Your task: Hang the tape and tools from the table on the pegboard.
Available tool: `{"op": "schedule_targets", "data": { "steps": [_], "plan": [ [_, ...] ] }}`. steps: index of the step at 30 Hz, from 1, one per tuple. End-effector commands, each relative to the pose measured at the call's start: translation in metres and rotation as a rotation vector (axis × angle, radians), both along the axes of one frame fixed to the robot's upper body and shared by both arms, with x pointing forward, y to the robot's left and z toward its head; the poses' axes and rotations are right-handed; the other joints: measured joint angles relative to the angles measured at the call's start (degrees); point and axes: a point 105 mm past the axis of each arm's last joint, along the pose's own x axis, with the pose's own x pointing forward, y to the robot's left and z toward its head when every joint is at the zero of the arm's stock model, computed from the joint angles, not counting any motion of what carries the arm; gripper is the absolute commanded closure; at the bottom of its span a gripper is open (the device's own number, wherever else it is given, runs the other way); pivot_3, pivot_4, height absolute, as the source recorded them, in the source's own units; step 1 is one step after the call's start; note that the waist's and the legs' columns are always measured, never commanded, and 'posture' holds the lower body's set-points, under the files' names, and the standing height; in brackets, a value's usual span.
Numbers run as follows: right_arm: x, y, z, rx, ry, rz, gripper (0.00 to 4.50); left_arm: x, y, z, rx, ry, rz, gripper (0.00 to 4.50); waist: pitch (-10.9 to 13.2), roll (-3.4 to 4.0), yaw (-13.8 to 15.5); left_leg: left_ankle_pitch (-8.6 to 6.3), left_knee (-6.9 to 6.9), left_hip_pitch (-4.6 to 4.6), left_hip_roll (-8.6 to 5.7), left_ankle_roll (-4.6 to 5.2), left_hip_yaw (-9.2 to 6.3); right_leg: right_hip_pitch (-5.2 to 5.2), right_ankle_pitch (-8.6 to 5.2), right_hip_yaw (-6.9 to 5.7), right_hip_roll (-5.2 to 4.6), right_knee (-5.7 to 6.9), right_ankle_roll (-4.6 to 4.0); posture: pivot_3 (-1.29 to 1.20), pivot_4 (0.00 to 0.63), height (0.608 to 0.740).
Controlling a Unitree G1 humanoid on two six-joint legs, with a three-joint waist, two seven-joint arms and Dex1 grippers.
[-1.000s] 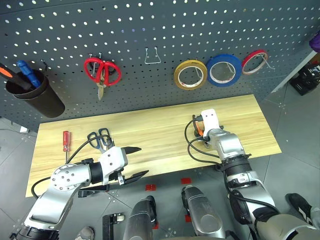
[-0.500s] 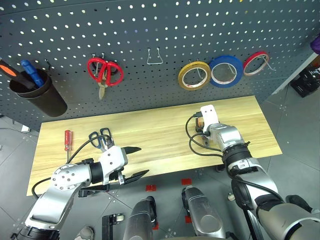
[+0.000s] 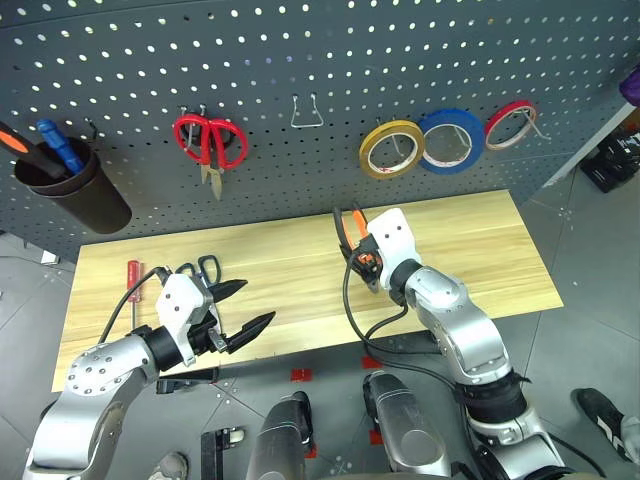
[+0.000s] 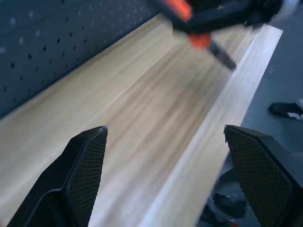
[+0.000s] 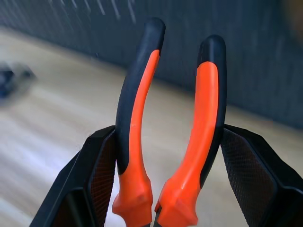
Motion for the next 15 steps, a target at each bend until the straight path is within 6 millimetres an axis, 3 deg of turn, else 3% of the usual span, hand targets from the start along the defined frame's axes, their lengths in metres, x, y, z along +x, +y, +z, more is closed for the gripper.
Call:
{"op": "schedule_targets", "data": {
  "steps": [1, 5, 9, 15],
  "plan": [
    [-0.018, 0.017, 0.08, 0.147, -0.341, 0.061, 1.44, 0.007, 0.004, 0.031, -0.057, -0.11, 0.021, 0.39, 0.0, 0.0, 0.4, 0.06, 0.0, 0.0, 0.0, -0.05, 0.0, -0.02, 0.06, -0.01, 0.0, 0.01, -0.02, -0.27, 0.359, 0.74],
    [-0.012, 0.029, 0.139, 0.212, -0.557, 0.082, 1.44, 0.017, 0.0, 0.054, -0.107, -0.154, 0.028, 0.39, 0.2, -0.06, 0.6, 0.24, 0.07, 0.01, -0.01, 0.0, 0.01, 0.0, 0.31, 0.0, 0.01, -0.01, 0.02, -0.26, 0.369, 0.74],
    [-0.002, 0.041, 0.186, 0.261, -0.745, 0.057, 1.44, 0.03, 0.0, 0.07, -0.099, -0.21, 0.078, 0.39, 0.3, -0.15, 0.6, 0.34, 0.02, 0.03, 0.0, -0.05, -0.02, 0.01, 0.37, -0.03, 0.04, -0.03, 0.02, -0.24, 0.38, 0.74],
    [0.016, 0.057, 0.213, 0.29, -0.864, 0.033, 1.44, 0.038, -0.009, 0.082, -0.122, -0.245, 0.118, 0.39, 0.9, -0.31, 0.5, 0.37, -0.1, -0.02, 0.01, -0.08, 0.04, -0.06, 0.38, 0.0, 0.06, -0.11, 0.0, -0.22, 0.391, 0.74]
  ]
}}
